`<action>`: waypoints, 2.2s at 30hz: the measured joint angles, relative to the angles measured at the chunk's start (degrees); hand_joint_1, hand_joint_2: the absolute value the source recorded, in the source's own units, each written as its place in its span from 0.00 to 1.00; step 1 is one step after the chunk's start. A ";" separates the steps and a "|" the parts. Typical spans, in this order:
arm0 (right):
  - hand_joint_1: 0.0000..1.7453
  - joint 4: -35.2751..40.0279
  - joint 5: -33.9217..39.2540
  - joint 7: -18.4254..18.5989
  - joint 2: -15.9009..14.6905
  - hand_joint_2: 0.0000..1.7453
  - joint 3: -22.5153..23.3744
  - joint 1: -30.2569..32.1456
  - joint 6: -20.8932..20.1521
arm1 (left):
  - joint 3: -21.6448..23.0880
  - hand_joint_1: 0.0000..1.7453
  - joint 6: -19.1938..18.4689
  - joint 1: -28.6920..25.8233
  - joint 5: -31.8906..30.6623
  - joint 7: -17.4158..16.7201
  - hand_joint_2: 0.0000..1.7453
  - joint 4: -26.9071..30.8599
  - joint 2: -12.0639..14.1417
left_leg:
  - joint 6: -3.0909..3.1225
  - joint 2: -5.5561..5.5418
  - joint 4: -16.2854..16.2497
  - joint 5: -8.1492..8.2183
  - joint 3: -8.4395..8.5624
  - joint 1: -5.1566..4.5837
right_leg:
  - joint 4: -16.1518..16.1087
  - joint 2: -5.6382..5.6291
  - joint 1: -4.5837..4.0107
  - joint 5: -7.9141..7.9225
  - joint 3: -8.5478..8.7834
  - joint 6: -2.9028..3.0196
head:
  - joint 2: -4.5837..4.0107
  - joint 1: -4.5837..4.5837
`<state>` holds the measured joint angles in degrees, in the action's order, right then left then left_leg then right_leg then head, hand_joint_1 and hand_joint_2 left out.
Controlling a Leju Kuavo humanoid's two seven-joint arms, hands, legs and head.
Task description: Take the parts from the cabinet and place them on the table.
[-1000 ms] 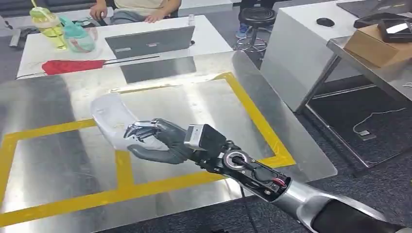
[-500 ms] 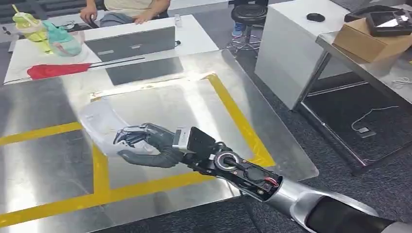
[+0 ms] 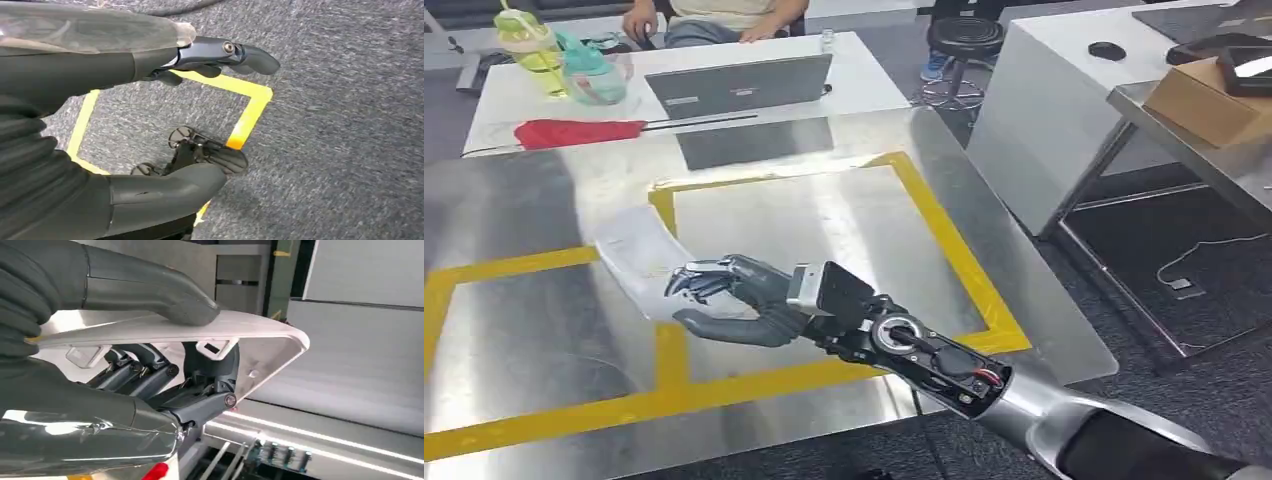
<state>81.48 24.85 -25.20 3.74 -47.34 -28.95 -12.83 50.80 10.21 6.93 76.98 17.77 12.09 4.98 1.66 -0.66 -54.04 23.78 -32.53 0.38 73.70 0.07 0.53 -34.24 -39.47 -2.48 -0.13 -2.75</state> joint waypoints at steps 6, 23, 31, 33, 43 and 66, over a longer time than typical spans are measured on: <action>1.00 -0.13 0.74 0.02 0.00 1.00 -0.31 -0.13 -0.85 | 0.00 0.00 0.00 0.22 0.02 0.04 1.00 0.00 -0.24 | -0.77 -0.94 -0.61 0.51 0.07 -0.29 | -18.63 -0.84 -0.39 8.86 8.13 1.29 | 0.00 -0.44; 1.00 -0.66 2.36 -0.17 0.48 1.00 -1.11 -0.21 -2.10 | 0.00 0.00 0.02 0.09 0.09 0.02 1.00 0.00 -0.02 | -2.50 0.56 -0.91 0.23 -0.64 0.69 | -19.72 0.41 0.32 8.44 9.47 0.47 | 0.00 0.94; 1.00 -1.29 3.10 -0.20 0.48 1.00 -1.58 -0.08 -2.78 | -0.02 0.00 0.04 -0.01 0.22 0.02 1.00 0.00 -0.02 | -0.55 -0.17 -0.51 0.26 -0.19 0.09 | -0.46 0.14 0.42 0.62 0.20 -0.02 | 0.00 -0.66; 1.00 -1.33 3.10 -0.20 0.48 1.00 -1.62 -0.14 -2.78 | -0.02 0.00 0.04 0.04 0.22 0.02 1.00 0.00 -0.07 | -0.49 -0.64 -0.51 0.39 0.14 -0.11 | -8.88 0.02 0.03 5.76 3.98 0.79 | 0.00 -0.87; 1.00 -1.55 4.20 -0.07 0.94 1.00 -1.84 -0.76 -3.76 | -0.02 0.00 0.09 0.17 0.18 0.02 1.00 0.00 -0.13 | -3.09 -0.11 -11.80 6.67 -5.18 0.22 | -20.03 0.01 0.08 9.57 8.84 2.79 | 0.00 0.90; 1.00 -2.12 6.10 0.33 0.94 1.00 -2.47 -0.93 -5.60 | -0.02 0.00 0.00 0.44 -0.17 0.00 1.00 0.00 -0.17 | -0.88 -0.92 -0.80 0.77 0.26 -0.27 | -18.40 -0.96 -0.41 8.74 8.39 1.47 | 0.00 -0.85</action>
<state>79.36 30.95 -24.87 4.68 -49.81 -29.88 -18.43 50.77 10.21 7.37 76.81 17.77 12.09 4.81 0.78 -1.58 -54.84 24.55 -32.26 0.11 55.30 -0.88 0.12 -25.51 -31.09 -1.01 -0.13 -3.60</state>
